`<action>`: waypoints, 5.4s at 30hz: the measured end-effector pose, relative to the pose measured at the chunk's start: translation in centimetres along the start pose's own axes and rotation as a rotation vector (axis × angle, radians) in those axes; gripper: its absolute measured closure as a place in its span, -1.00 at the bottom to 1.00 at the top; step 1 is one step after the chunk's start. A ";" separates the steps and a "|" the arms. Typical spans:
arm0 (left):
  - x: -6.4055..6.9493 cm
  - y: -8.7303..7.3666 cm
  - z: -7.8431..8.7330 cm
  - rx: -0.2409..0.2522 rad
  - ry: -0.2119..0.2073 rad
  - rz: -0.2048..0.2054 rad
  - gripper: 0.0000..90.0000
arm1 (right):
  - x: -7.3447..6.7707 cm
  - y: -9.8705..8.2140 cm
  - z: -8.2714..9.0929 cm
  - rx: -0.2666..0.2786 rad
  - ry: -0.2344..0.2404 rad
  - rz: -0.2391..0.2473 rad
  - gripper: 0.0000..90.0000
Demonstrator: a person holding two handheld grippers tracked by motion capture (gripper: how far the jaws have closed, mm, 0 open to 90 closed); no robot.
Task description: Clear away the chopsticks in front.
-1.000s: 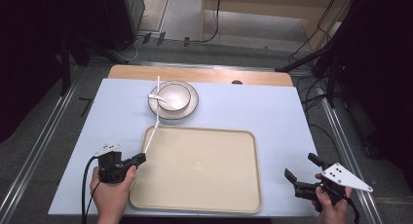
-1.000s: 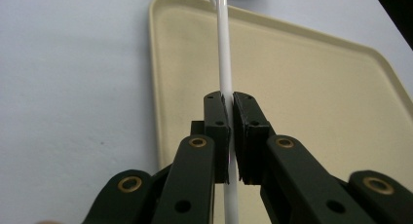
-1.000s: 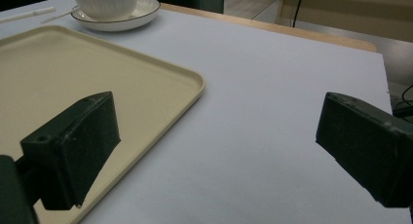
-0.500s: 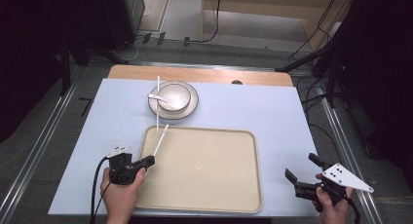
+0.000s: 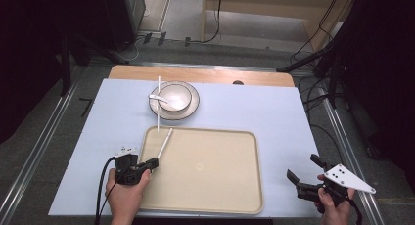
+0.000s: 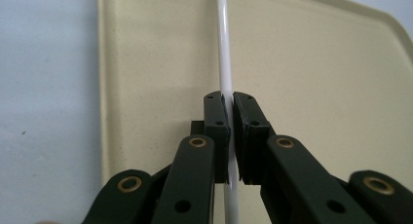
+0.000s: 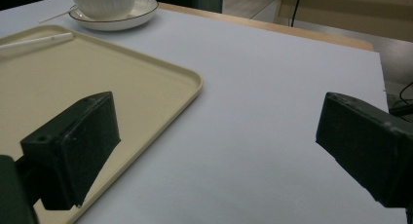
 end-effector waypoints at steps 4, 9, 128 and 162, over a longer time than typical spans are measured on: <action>-0.1 -0.2 -0.2 -0.026 0.015 -0.014 0.91 | 0.0 0.0 0.0 0.000 -0.001 0.001 -0.95; -0.1 -0.2 -0.2 -0.037 0.008 -0.023 0.85 | 0.0 0.0 -0.1 -0.002 -0.001 0.001 -0.95; -2.2 11.6 -3.3 0.073 0.105 -0.123 0.34 | 0.3 -0.2 -0.4 -0.013 -0.007 0.005 -0.95; -4.4 15.3 -6.2 0.052 0.217 -0.151 0.37 | 0.5 -0.4 -0.5 -0.023 -0.011 0.003 -0.95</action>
Point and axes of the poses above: each handheld gripper's, and its own axes: z roughly backward along the jaws, y roughly out of its top, x roughly to its right, the point moved 5 cm from there along -z, roughly forward along the jaws, and after that the axes turned 1 degree about -x, right-handed, at the moved point
